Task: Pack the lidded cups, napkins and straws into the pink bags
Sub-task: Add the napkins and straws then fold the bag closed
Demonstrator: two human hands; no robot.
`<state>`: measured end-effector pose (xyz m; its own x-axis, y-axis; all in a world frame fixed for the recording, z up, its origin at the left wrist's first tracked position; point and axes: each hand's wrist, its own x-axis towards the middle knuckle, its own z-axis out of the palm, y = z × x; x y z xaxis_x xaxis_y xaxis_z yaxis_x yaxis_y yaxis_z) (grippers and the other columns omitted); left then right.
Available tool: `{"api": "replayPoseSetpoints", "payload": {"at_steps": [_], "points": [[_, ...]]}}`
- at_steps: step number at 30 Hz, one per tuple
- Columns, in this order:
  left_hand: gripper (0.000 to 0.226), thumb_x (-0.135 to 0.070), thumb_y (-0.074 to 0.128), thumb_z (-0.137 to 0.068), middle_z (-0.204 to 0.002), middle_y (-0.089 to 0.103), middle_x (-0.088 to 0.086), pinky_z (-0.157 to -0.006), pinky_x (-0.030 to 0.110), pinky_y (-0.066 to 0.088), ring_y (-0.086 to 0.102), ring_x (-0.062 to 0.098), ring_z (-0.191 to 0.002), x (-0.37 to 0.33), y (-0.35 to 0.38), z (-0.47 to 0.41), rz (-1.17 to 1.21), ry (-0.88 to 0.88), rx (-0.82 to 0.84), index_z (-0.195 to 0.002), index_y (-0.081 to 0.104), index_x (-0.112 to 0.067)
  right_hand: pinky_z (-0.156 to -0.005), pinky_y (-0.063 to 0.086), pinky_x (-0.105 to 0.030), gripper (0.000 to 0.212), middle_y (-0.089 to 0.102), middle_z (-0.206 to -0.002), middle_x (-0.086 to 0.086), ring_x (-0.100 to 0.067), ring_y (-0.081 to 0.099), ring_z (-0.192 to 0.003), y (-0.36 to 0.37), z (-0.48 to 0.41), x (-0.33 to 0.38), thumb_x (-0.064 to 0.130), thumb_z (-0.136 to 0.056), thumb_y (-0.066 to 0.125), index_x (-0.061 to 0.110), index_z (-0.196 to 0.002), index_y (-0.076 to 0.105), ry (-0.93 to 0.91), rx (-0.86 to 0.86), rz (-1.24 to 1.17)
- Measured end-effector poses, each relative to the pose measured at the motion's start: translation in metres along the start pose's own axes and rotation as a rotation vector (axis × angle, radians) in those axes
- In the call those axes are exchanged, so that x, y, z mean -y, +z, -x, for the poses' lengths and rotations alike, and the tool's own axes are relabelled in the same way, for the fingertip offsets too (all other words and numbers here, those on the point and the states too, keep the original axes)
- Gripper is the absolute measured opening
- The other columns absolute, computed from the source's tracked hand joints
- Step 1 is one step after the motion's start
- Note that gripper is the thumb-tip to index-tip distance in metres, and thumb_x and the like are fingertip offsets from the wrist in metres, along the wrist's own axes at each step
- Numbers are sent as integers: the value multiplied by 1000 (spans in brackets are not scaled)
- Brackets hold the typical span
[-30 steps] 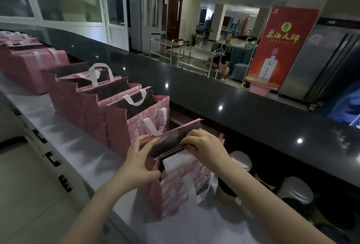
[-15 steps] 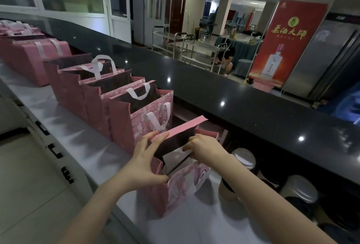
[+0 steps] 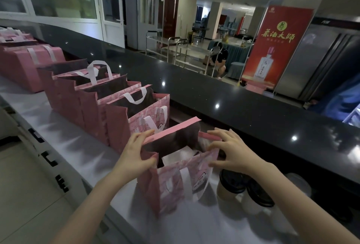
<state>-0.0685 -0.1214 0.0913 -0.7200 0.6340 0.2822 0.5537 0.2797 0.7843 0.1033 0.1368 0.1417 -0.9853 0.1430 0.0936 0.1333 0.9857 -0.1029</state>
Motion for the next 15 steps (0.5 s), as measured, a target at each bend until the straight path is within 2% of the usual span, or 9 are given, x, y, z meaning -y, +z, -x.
{"api": "replayPoseSetpoints", "payload": {"at_steps": [2, 4, 5, 7, 9, 11, 13, 15], "points": [[66, -4, 72, -73, -116, 48, -3, -98, 30, 43, 51, 11, -109, 2, -1, -8, -19, -4, -51, -132, 53, -27, -119, 7, -42, 15, 43, -143, 9, -16, 27, -141, 2, 1, 6, 38, -82, 71, 28, -92, 71, -46, -97, -4], [58, 1, 71, -72, -110, 51, -2, -95, 29, 45, 55, 11, -102, 3, 0, -17, -12, -9, -69, -123, 60, -23, -118, 14, -49, 6, 47, -140, 3, -20, 33, -138, 7, -1, 14, 31, -79, 75, 26, -81, 73, -87, -195, -40], [54, 3, 69, -71, -109, 52, 0, -94, 28, 46, 57, 13, -102, 2, 1, -21, -9, -9, -66, -119, 62, -21, -117, 14, -52, 6, 44, -144, 2, -20, 29, -140, 9, -4, 18, 32, -77, 76, 26, -77, 73, -100, -208, -37], [50, 5, 65, -70, -109, 54, 2, -90, 23, 43, 57, 15, -103, -1, 4, -29, -14, -12, -31, -114, 66, -19, -118, 4, -50, 9, 31, -152, 5, -17, 13, -146, 11, -12, 25, 38, -76, 74, 30, -75, 72, -98, -182, 10], [50, 5, 63, -71, -111, 54, 2, -90, 22, 42, 55, 15, -108, -4, 4, -38, -14, -10, 43, -115, 66, -20, -118, -1, -51, 10, 22, -157, 6, -16, 3, -148, 13, -22, 28, 41, -77, 72, 31, -76, 71, -72, -149, 48], [54, 5, 63, -72, -118, 54, 0, -92, 22, 45, 54, 15, -111, -7, 0, -48, 10, 9, 140, -118, 63, -23, -117, 1, -56, 13, 20, -158, 4, -16, 1, -148, 17, -33, 27, 43, -81, 70, 30, -79, 69, -11, -119, 48], [59, 0, 67, -74, -126, 52, -4, -89, 14, 46, 54, 11, -114, -7, -7, -55, 88, 4, 262, -123, 57, -32, -117, -1, -57, 16, 26, -156, 4, -17, 5, -148, 21, -39, 26, 46, -82, 67, 31, -82, 68, 53, -70, 33], [68, -15, 77, -74, -135, 46, -9, -89, 8, 42, 49, 6, -120, -5, -14, -58, 149, -11, 388, -129, 49, -42, -115, -2, -58, 14, 37, -149, 5, -18, 18, -145, 26, -42, 24, 44, -84, 66, 31, -87, 68, 77, -55, 31]]}}
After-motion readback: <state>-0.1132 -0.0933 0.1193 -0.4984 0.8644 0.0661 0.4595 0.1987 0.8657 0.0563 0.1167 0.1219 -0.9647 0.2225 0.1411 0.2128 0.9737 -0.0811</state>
